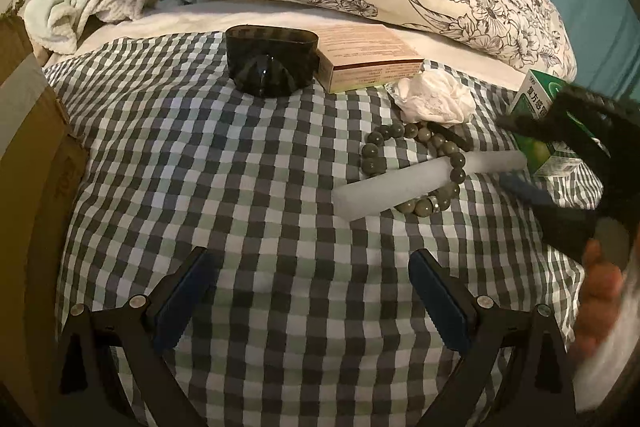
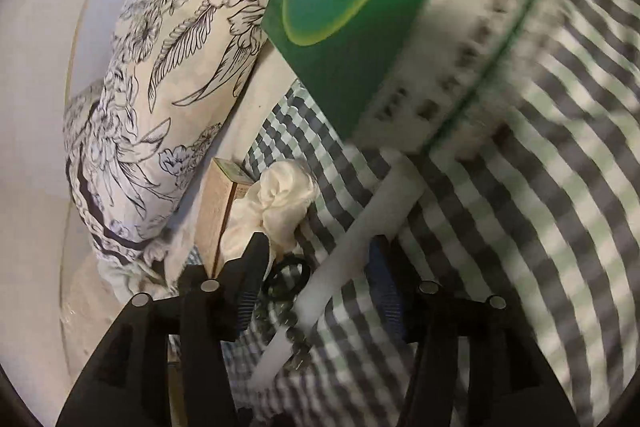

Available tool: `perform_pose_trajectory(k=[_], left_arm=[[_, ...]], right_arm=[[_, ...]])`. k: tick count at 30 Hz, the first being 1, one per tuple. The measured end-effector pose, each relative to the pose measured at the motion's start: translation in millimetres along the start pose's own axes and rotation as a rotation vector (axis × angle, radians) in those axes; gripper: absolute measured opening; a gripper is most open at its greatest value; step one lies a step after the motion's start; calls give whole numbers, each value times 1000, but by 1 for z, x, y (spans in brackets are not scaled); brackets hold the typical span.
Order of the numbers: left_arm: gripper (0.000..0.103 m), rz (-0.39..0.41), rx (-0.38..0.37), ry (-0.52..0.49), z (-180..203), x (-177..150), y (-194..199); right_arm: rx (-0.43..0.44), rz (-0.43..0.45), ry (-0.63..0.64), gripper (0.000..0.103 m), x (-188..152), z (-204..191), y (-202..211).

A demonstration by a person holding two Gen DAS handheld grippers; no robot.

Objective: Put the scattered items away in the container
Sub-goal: 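Move both tools back over the sheet toward the white tube and bracelet, then grasp the white tube with the right tool while the left tool grasps the bead bracelet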

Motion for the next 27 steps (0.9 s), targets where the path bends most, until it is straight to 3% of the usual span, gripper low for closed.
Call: perform_pose_trajectory(k=[6,10,12,13,14,17,21,27], left_arm=[[100,-4,0,-7,1,-1,-2],[100,-5,0,-3,0,-1,0],[100,-5,-3,1,-1,-1,1],[100,-4,-3,2,-2,-1,1],[100,-3,-2,5,-2,-1,2],[100,-2,-6,4,-2,-1,2],[100,-5,-5,-7,3,0,2],[100,-5,-10,-26,15,5,1]], right_arm=[[1,4,-33,54,0,7,-6],[-19,53,30,56,17,-2,-20],[-44,89,76,41,17,-5,-20],[-51,111,92,9,16,-4,-19],[-37,126,98,6,16,0,-18],[10,147,104,6,11,12,-4],[7,271,237,6,-4,-1,42],[-88,411,453,6,-22,-24,101]])
Point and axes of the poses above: each gripper's, at about its wrist camera, not at the fingertips, and y roughly against the way its jaws point, z to its right, x to its top, the point moved 3 cm from there along -y, roughly the way its jaws point, and after that the axes turned 9 degrees about -z, right-handed, at the moved point
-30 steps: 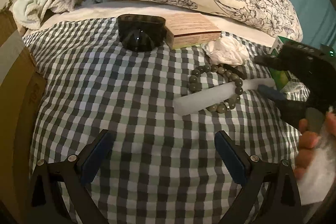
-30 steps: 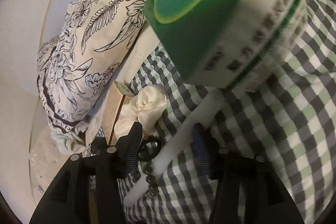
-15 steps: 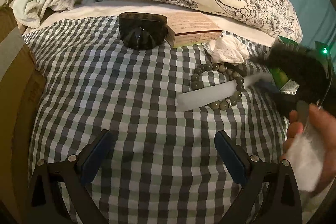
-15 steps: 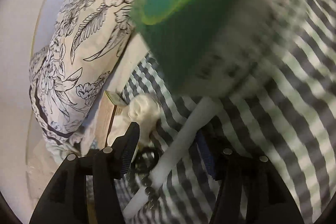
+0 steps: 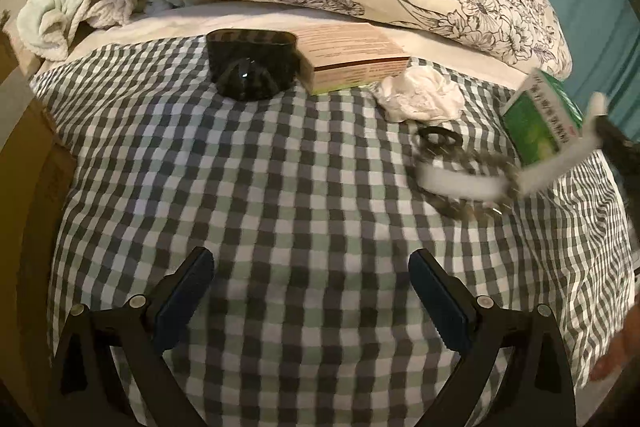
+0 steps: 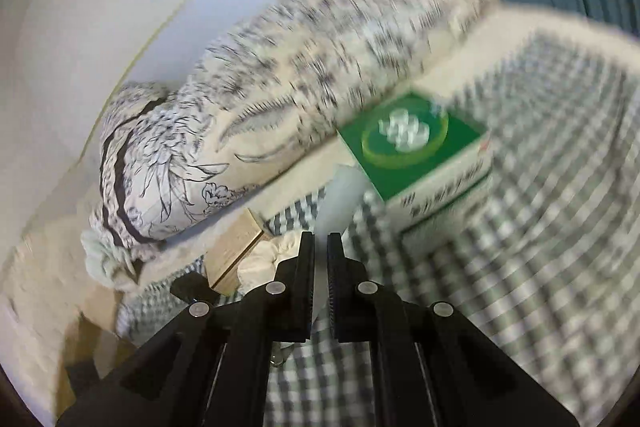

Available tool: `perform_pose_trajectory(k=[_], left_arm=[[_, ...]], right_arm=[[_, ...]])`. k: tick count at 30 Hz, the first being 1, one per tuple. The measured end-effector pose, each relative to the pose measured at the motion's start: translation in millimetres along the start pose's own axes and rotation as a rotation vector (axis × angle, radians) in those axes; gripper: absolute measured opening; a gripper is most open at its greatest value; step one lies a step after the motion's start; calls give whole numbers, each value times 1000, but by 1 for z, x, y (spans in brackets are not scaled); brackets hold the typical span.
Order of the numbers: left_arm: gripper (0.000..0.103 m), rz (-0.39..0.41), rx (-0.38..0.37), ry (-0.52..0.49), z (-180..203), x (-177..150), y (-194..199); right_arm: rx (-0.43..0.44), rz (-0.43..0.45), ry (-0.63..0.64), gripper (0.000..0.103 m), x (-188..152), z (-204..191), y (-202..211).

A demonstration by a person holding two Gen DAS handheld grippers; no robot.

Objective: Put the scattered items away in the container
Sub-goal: 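Grasp the white tube with the right tool while the left tool grasps the bead bracelet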

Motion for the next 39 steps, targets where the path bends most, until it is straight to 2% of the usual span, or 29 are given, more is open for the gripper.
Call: perform_pose_trajectory(k=[6,10,14,18,23,25,29,30,31,32,33,35,38,39], left_arm=[[100,15,-23,-66,29,11,6],[100,13,-31,-112,46,12,11],[100,14,-28,-145,60,12,11],[100,2,-43,-177,76,16,5],[100,-37,-111,-189,100,27,-14],[101,-77,-85,-175,106,29,-33],[102,-11,-35,-208,115,29,-40],[86,4,-46,-217,114,28,-37],[53,22,-55,-220,113,28,-34],[34,30,-61,-220,108,27,-30],[22,22,-70,-214,103,28,-28],[22,-10,-132,-178,90,29,-24],[22,18,-133,-137,73,21,-8],[6,29,-131,-128,68,18,0]], right_arm=[[-41,80,147,6,3,-2,44],[13,149,294,6,2,-25,77],[75,187,336,6,7,-36,100],[39,138,320,6,10,-24,95],[-39,16,242,6,-3,14,67],[-60,-7,225,6,-6,25,60],[-49,-36,195,6,-6,35,58],[-55,-39,195,6,-6,36,58],[-57,-44,195,6,-6,37,58],[-57,-48,193,6,-7,37,58],[-55,-49,193,6,-8,36,58],[-58,-57,202,6,-10,33,58],[-41,-66,207,6,-14,25,61],[-34,-65,213,6,-14,21,63]])
Point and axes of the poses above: each gripper's, at about its wrist camera, not at the fingertips, and y roughly against the way its jaws point, z to its right, x to its top, the point moved 3 cm from there along -y, roughly the way its jaws point, and after that the axes turned 9 degrees about -z, right-handed, at the moved point
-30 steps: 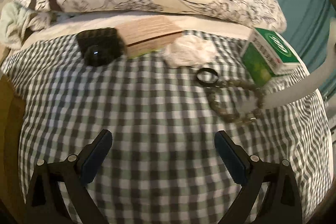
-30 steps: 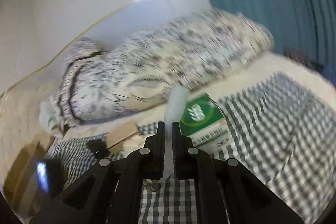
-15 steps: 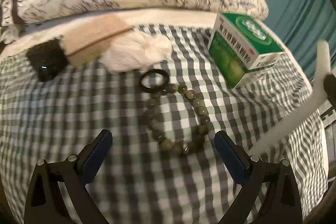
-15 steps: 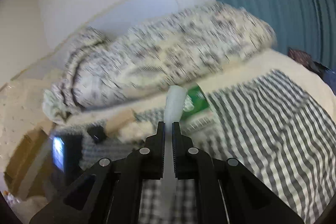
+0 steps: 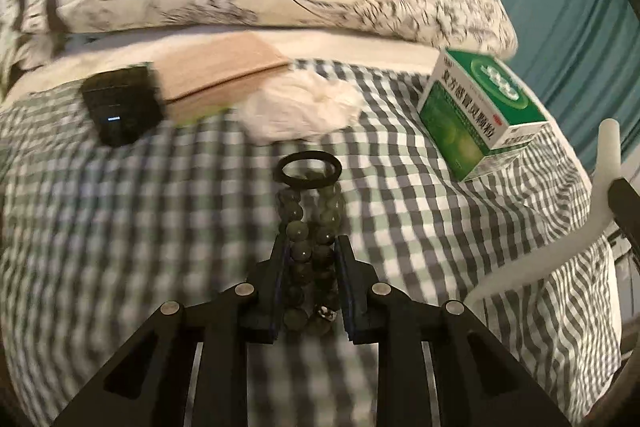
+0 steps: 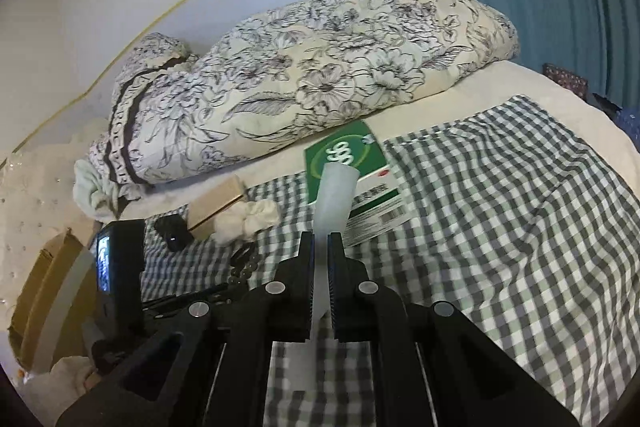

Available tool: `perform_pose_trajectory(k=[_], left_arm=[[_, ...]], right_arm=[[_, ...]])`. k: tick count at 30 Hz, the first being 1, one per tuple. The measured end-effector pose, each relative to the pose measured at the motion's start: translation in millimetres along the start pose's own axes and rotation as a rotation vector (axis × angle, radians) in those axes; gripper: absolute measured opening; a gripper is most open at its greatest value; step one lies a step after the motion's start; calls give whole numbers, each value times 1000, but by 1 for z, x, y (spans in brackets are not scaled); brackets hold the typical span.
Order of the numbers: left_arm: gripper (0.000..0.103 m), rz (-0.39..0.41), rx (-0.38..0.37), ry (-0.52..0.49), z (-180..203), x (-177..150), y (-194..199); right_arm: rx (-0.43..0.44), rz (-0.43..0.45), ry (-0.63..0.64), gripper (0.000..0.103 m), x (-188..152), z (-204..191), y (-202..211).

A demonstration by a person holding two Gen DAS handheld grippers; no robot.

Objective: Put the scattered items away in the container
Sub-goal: 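Grasp the white tube with the right tool while the left tool grasps the bead bracelet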

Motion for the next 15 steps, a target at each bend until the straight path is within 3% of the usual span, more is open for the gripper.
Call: perform_pose_trajectory(k=[6,11,12,13,15], left_arm=[[3,87,31,4,-12,-23,68],[7,94,19,9,-19,-33,91],[17,87,21,7,-18,-34,90],[37,81,23,5,-15,-36,88],[59,76,32,-2,-12,-42,85]], right_arm=[[61,43,48,6,1,-30,26],[104,68,86,6,0,-56,47],[109,73,91,6,-1,-60,51],[112,78,95,6,-2,-63,54],[109,80,100,6,-6,-65,59]])
Point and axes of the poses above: each gripper's, at about its wrist camera, not at the fingertips, and y roughly against the way its jaws point, z to its right, x to its top, the point moved 3 cm from there along -y, roughly the way its jaws point, and after that the axes turned 9 degrees about -z, right-handed, at the moved point
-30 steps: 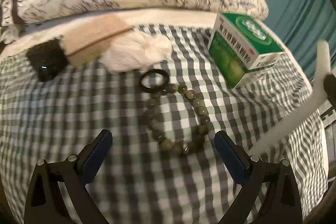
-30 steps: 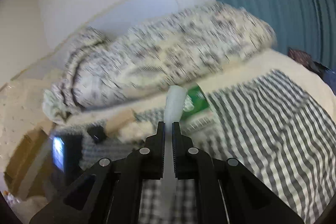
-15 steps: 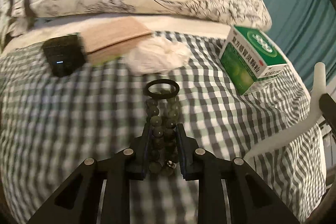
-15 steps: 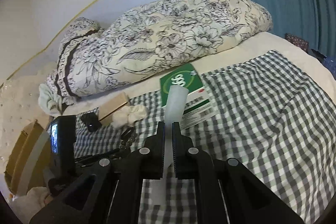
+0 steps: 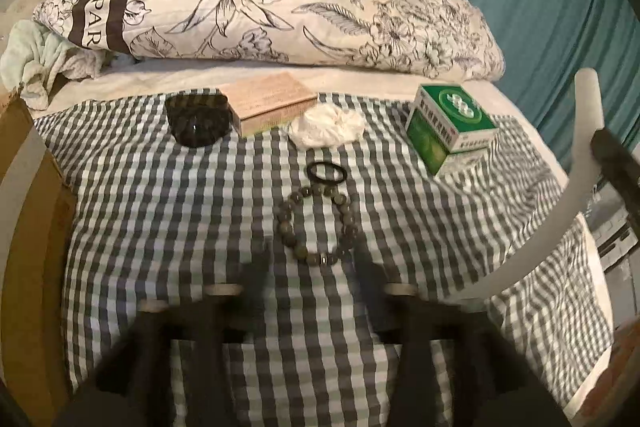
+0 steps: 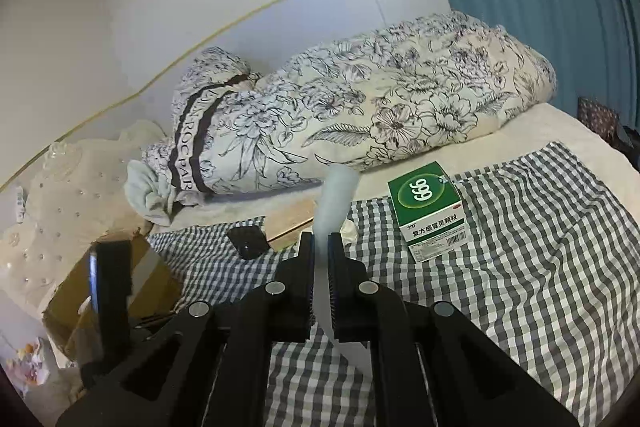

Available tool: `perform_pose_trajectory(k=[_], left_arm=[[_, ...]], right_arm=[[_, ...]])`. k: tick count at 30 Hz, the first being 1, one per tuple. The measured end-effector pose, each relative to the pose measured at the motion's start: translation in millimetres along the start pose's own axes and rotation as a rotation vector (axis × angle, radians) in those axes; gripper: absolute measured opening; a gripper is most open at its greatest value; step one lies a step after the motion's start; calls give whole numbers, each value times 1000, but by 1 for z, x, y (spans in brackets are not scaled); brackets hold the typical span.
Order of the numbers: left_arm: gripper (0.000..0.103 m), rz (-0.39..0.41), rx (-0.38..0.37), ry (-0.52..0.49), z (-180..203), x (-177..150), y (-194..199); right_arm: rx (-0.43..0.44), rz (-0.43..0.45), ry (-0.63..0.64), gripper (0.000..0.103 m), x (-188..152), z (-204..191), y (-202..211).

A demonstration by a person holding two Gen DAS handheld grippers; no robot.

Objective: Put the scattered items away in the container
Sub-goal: 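Grasp the white tube with the right tool while the left tool grasps the bead bracelet, then carry the bracelet and white tube over the box and open both tools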

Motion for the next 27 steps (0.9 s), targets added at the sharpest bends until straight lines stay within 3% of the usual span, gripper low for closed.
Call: perform_pose_trajectory(k=[4,12,15,17,18,19,21,24,27], left_arm=[[69,-24,15,-18,9,-4,-16],[69,-152,46,15,10,8,-91],[78,-116,93,-41,16,15,-103],[79,-119,94,-34,15,21,-109],[69,-115,87,-19,13,26,-111],[43,-109,91,-17,10,30,-112],[13,-94,76,-12,4,33,-108],[11,-95,-4,52,-11,30,-97],[11,-58,2,57,-13,19,-77]], right_arm=[[2,-10,-8,6,-6,1,4],[-10,-25,-33,6,-6,16,-3],[-19,-43,-45,6,-6,24,-8],[-23,-54,-52,6,-6,30,-12],[-27,-59,-55,6,-6,32,-14],[-30,-63,-60,6,-6,33,-15],[-26,-69,-69,6,-6,36,-18],[-23,-74,-68,6,-8,35,-19],[-11,-76,-65,6,-8,30,-19]])
Point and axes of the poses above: each gripper's, at about its wrist camera, not at the fingertips, and y roughly against the way its jaws point, z to its right, x to its top, the point moved 3 cm from there along -y, roughly the way its jaws point, and after that the axes turned 9 degrees about -z, right-handed, at the moved point
